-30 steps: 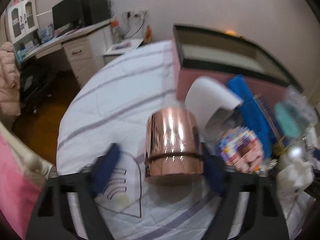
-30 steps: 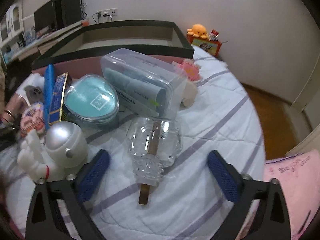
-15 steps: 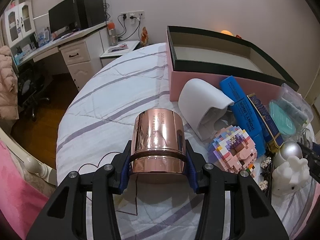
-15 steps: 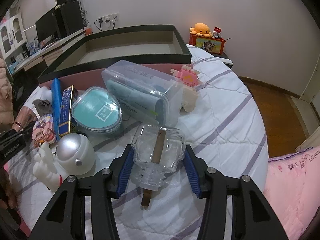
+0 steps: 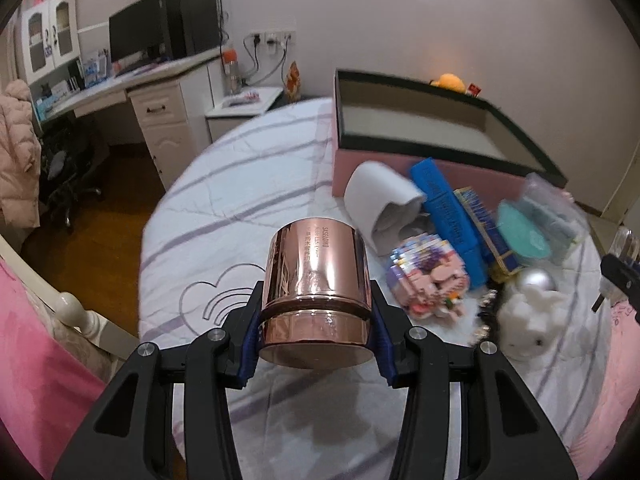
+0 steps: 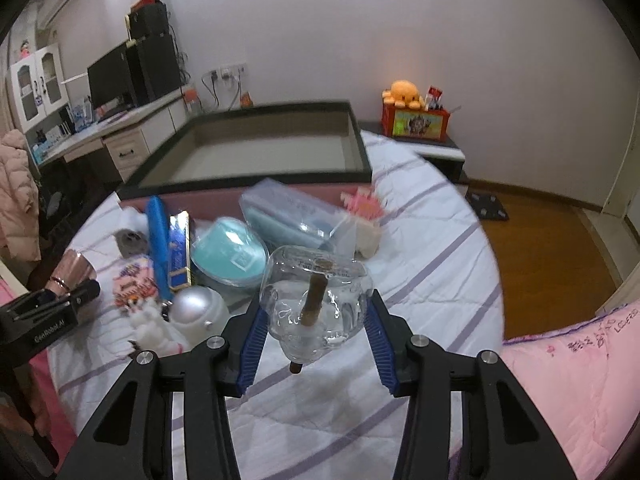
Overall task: Organize rigid objects
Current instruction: 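Carry the copper canister and glass bottle into the box and release both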
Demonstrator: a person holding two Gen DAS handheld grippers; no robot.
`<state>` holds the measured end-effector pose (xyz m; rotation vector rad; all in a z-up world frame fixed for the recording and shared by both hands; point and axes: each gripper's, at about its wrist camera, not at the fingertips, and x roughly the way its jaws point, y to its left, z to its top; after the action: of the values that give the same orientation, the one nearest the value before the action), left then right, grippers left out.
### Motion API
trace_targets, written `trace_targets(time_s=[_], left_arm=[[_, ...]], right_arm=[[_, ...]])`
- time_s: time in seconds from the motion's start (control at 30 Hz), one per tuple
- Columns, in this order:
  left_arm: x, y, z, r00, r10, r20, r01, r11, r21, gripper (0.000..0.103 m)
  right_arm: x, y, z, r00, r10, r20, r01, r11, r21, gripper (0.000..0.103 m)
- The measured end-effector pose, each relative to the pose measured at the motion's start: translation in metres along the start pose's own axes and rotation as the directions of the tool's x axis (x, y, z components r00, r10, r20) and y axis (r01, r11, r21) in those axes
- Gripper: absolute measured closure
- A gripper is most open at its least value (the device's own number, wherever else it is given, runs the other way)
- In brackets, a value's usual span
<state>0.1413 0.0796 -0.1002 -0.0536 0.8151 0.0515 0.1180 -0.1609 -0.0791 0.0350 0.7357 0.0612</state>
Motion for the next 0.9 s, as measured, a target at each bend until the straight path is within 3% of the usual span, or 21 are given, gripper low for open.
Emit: trace_targets(time_s=[0.2, 0.53, 0.9], left_arm=[[-0.046, -0.012, 0.005, 0.994, -0.018, 0.11, 0.016, 1.0, 0.021, 0.056], [-0.115, -0.04, 0.014, 0.956, -0.045, 0.29, 0.02, 0.996, 0.088, 0.056], [-0.14, -0.049, 0.01, 0.933, -0.06, 0.355, 0.022, 0.994, 0.109, 0.056]], right_arm=[[-0.04, -0.001, 0.008, 0.995, 0.013, 0.099, -0.012, 1.0, -0.015, 0.055], [-0.101, 0.005, 0.012, 0.968, 0.025, 0.249, -0.014, 0.999, -0.047, 0.055], [-0.126, 0.011, 0.008, 0.942, 0.036, 0.334, -0.016, 0.998, -0.063, 0.055]])
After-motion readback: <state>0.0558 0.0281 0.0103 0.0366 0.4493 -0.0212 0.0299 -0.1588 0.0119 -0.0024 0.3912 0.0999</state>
